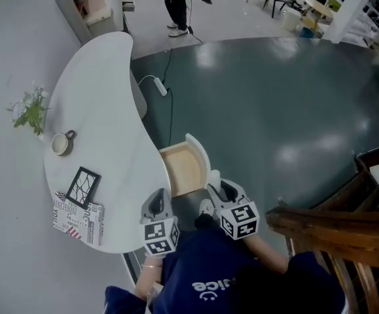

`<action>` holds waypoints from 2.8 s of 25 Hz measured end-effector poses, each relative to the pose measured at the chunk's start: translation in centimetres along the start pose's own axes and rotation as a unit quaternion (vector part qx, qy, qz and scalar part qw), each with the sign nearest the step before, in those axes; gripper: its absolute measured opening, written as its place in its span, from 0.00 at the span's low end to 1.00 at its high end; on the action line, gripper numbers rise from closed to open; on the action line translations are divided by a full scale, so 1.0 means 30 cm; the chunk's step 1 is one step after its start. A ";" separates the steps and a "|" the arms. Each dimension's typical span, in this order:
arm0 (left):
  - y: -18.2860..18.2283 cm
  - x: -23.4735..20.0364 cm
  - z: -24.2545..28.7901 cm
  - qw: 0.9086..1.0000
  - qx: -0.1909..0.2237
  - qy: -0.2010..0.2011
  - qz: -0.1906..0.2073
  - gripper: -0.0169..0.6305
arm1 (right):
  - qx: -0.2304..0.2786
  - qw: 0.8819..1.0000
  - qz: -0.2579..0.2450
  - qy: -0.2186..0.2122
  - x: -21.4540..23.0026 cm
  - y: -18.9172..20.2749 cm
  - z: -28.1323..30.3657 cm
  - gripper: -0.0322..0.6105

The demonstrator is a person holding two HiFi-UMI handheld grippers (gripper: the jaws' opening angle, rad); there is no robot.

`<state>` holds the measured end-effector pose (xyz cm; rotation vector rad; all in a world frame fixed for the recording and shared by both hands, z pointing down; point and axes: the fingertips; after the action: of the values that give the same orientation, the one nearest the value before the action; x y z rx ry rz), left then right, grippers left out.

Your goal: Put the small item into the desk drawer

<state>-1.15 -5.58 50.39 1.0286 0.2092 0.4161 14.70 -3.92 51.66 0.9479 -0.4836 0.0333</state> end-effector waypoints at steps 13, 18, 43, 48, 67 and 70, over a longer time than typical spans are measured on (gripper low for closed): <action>0.000 -0.047 0.040 0.998 -0.011 -0.055 -0.042 0.03 | -0.053 0.998 -0.019 -0.034 0.040 -0.011 0.093 0.27; -0.026 -0.090 0.053 0.998 -0.011 -0.054 -0.028 0.03 | -0.055 0.998 -0.010 -0.025 0.033 -0.026 0.126 0.27; 0.021 -0.193 0.037 0.997 -0.036 -0.060 -0.044 0.03 | -0.163 0.985 0.024 -0.048 -0.042 0.057 0.412 0.27; 0.058 -0.264 0.003 0.992 -0.043 -0.089 -0.073 0.03 | -0.186 0.981 0.038 -0.038 -0.037 0.105 0.497 0.27; 0.085 -0.332 -0.027 0.989 -0.059 -0.106 -0.082 0.03 | -0.268 0.958 0.096 0.012 0.025 0.312 0.704 0.27; 0.118 -0.339 -0.035 0.988 -0.073 -0.108 -0.086 0.03 | -0.282 0.954 0.100 0.016 0.036 0.345 0.731 0.27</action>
<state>-11.55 -7.56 52.66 0.8950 0.0712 0.1585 4.84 -15.24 70.74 0.3346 -0.5202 0.0880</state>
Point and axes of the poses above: the fingertips, and each gripper's own axes: z forward along the fingers, x to its right, y out of its underside, and after that the axes turned 12 degrees about z, right-handed
